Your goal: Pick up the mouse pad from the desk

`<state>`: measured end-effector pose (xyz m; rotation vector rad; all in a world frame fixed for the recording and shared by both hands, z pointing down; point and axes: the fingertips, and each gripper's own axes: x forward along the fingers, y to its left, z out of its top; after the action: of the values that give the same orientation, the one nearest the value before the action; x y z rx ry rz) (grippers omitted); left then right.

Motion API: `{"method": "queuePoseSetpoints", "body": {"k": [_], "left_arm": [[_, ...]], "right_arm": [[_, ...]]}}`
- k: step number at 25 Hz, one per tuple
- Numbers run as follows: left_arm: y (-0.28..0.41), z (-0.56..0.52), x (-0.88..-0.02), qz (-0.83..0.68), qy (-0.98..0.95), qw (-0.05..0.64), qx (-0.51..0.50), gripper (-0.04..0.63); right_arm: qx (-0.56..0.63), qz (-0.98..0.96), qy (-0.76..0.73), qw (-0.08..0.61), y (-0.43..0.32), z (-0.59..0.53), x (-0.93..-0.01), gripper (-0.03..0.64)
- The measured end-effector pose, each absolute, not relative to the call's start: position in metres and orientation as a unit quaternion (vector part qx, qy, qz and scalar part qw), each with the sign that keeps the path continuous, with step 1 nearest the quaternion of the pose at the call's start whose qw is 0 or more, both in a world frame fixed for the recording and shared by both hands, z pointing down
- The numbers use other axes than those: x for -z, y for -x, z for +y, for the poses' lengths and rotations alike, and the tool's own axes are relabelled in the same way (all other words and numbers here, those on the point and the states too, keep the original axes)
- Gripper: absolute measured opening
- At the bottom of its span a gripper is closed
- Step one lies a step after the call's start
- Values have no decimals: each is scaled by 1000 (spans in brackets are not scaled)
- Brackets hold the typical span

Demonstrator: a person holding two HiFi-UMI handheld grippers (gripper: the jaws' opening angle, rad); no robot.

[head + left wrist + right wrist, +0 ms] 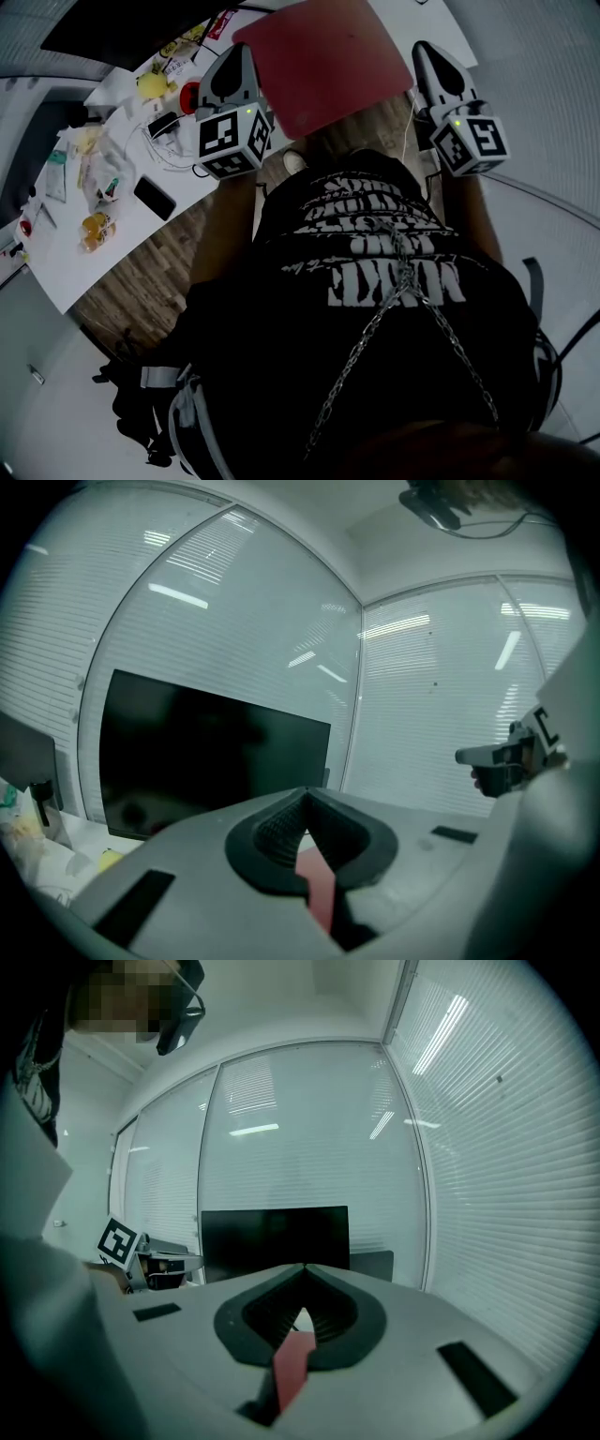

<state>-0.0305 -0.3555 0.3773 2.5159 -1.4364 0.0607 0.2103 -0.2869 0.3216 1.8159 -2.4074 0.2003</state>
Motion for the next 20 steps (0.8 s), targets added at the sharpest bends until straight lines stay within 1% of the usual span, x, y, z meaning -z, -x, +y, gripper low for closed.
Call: {"method": "queuePoseSetpoints", "body": {"k": [12,17,20], "left_arm": [[27,-412,-418,-557,-812,162,-59,5],[14,-429,-440,-599,-772,196,-82,5],[0,-445,-458,-611,-752,232,-86,6]], "right_arm": [[-97,-844,-524,58,-228,-393,-352,-2],[-116,-872,-469,74,-249,-446,-372,-2],[-127,-882,-445,87,-267,-470,-389,-2]]}}
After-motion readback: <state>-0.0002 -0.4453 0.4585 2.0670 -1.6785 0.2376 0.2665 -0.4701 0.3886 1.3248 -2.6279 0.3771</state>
